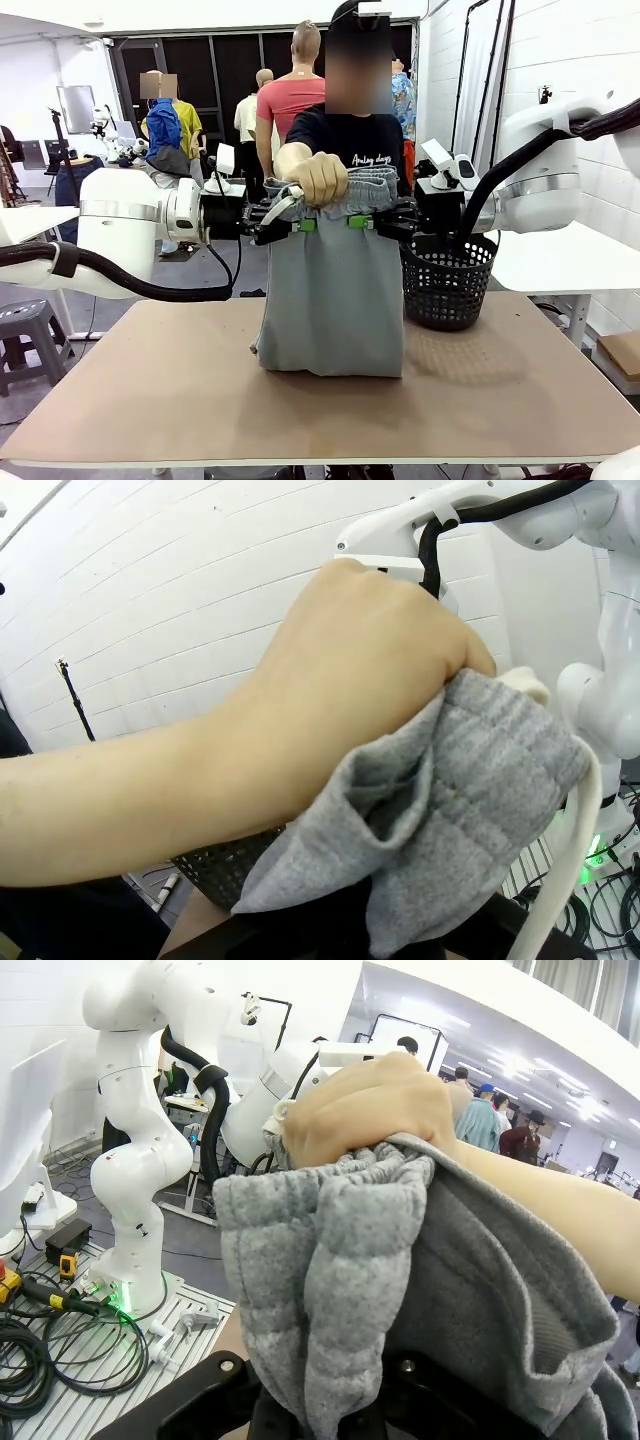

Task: Fold the training pants.
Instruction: Release the ends of the Training pants and then grab the overlapped ends.

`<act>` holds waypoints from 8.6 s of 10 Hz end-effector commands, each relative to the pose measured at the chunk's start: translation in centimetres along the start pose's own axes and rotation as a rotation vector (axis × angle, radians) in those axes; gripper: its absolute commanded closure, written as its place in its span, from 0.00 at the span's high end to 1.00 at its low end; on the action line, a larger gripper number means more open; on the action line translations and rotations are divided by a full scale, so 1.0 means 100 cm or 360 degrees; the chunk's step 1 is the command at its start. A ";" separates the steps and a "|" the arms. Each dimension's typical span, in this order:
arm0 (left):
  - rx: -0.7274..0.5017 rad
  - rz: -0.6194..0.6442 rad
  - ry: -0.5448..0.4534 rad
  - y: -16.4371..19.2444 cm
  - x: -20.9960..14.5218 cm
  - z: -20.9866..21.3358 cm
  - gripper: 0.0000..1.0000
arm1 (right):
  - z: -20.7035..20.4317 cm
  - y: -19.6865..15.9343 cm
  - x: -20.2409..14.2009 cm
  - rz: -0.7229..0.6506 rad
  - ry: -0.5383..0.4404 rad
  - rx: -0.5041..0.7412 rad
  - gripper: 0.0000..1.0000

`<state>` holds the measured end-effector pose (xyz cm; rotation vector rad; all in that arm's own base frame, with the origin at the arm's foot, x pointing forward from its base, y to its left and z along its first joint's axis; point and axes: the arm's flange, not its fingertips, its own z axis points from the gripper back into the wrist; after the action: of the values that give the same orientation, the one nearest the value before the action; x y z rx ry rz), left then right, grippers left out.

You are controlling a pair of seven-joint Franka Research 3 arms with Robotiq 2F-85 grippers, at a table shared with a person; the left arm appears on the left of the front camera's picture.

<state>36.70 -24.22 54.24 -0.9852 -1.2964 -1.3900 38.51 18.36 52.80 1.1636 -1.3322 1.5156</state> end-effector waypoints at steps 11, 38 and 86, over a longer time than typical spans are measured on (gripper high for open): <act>0.0021 0.0012 -0.0024 -0.002 0.002 0.001 0.00 | -0.003 0.001 0.001 -0.0003 -0.0025 -0.0008 0.00; 0.0132 0.0046 -0.0017 -0.025 -0.006 0.026 1.00 | 0.029 0.018 0.000 -0.0206 0.0113 -0.0182 1.00; -0.0203 0.0159 -0.0069 -0.004 -0.039 0.018 1.00 | 0.006 0.009 -0.032 -0.0300 0.0030 -0.0186 1.00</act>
<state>36.86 -22.07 50.02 -1.1248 -1.2202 -1.3752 37.83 17.03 49.34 1.1659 -1.2281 1.2928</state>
